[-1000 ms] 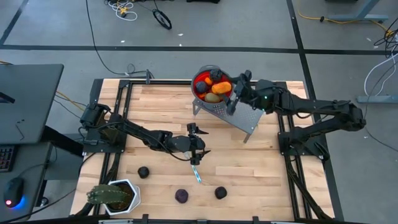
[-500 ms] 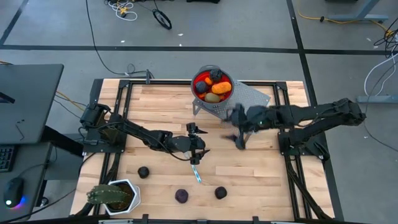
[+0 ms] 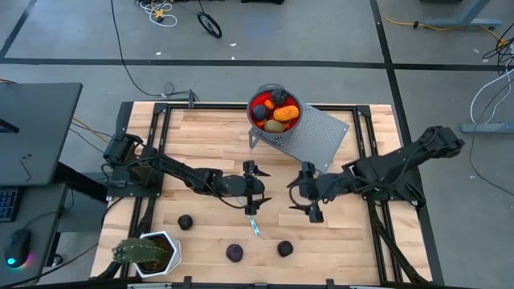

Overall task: Pick & Place Fruit
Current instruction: Put the mangosteen into the red strainer bowl

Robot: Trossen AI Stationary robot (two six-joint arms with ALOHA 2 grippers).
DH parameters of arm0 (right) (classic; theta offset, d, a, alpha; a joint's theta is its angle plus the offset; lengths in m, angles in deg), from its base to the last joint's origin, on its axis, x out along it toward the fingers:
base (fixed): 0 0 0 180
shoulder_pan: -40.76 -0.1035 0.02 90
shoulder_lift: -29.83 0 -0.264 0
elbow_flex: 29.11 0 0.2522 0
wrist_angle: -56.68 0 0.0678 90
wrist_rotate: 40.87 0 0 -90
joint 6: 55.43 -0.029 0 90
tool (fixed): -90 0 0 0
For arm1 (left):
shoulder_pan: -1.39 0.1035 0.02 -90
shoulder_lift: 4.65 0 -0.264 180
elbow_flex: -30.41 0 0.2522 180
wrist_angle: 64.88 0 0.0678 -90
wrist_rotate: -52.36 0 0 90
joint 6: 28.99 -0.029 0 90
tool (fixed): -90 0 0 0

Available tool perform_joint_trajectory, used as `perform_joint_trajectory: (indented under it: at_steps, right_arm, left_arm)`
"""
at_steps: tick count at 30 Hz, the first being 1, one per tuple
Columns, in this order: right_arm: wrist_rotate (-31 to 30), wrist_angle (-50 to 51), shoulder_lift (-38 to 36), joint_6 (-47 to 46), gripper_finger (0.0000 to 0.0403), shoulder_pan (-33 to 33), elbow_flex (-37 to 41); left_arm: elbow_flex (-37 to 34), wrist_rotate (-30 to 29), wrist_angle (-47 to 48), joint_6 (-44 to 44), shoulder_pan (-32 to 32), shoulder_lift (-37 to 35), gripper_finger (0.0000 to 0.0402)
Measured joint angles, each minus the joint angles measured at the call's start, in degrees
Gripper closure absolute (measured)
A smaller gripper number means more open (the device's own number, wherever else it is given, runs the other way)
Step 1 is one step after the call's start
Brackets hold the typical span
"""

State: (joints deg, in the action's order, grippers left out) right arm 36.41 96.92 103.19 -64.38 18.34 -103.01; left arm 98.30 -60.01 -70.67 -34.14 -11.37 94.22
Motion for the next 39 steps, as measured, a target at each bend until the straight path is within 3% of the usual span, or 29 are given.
perform_joint_trajectory:
  at_steps: [12, 23, 27, 31, 39]
  right_arm:
    - [1.41, -3.66, 6.84, -2.85, 0.0078, -5.96, 0.00]
    - [2.87, -10.04, 15.99, -8.97, 0.0078, -11.52, 0.00]
    - [2.81, -15.59, 19.12, -10.31, 0.0078, -14.54, 0.00]
    - [-0.06, -18.79, 22.35, -10.20, 0.0078, -17.00, 0.00]
    - [-6.80, -21.07, 26.69, -10.52, 0.0078, -19.17, 0.00]
  left_arm:
    - [-0.04, 1.60, 4.62, 0.48, -1.20, -0.51, 0.0015]
    - [-0.02, -2.67, 3.58, 10.18, -2.33, -0.52, 0.0015]
    - [-0.02, -6.97, 3.44, 14.00, -5.24, -0.52, 0.0015]
    - [-0.02, -11.72, 3.12, 18.06, -8.47, -0.52, 0.0015]
    - [-0.02, -15.51, 3.16, 24.36, -12.99, -0.52, 0.0015]
